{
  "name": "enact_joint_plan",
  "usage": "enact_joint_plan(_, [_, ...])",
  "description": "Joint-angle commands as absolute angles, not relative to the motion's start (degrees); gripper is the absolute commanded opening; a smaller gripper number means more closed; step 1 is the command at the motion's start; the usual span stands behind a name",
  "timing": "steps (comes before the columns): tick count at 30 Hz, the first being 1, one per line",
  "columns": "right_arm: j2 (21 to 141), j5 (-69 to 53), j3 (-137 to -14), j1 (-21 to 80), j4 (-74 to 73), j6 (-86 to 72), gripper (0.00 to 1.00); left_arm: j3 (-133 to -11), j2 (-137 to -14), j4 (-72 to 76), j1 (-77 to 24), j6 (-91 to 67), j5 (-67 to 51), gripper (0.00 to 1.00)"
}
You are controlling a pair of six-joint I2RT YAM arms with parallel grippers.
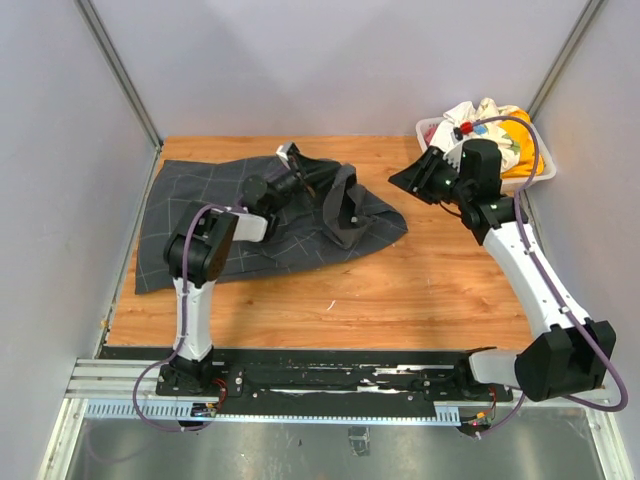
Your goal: Put the pillow into the pillowcase
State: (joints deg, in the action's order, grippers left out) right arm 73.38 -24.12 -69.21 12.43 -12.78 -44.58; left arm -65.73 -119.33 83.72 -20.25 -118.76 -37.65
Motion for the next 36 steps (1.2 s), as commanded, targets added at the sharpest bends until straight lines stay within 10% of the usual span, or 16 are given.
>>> enact_joint_plan(1, [72.34,-22.94,-68.12,10.77,-14.63,-41.17,0.43,-67.83,-119.80,86.14,-23.72,-116.12,-41.23,0.30])
enact_joint_plan(8, [76.73,-23.76,-72.06,10.67,-19.62,-34.10,0.49,-68.20,-111.51,68.98,-20.84,-105.10,-43.23,0.47])
enact_joint_plan(15, [80.12,-23.71,-76.48,10.80,-19.43,-32.15,0.53,-79.70,-96.54,9.79,-18.31,-67.27,-33.42,0.52])
enact_joint_plan(36, [114.18,-32.49,-107.70,20.26,-26.71,-17.66,0.61,-36.50,-55.00,-16.32,-13.56,-82.35,-1.12,0.57])
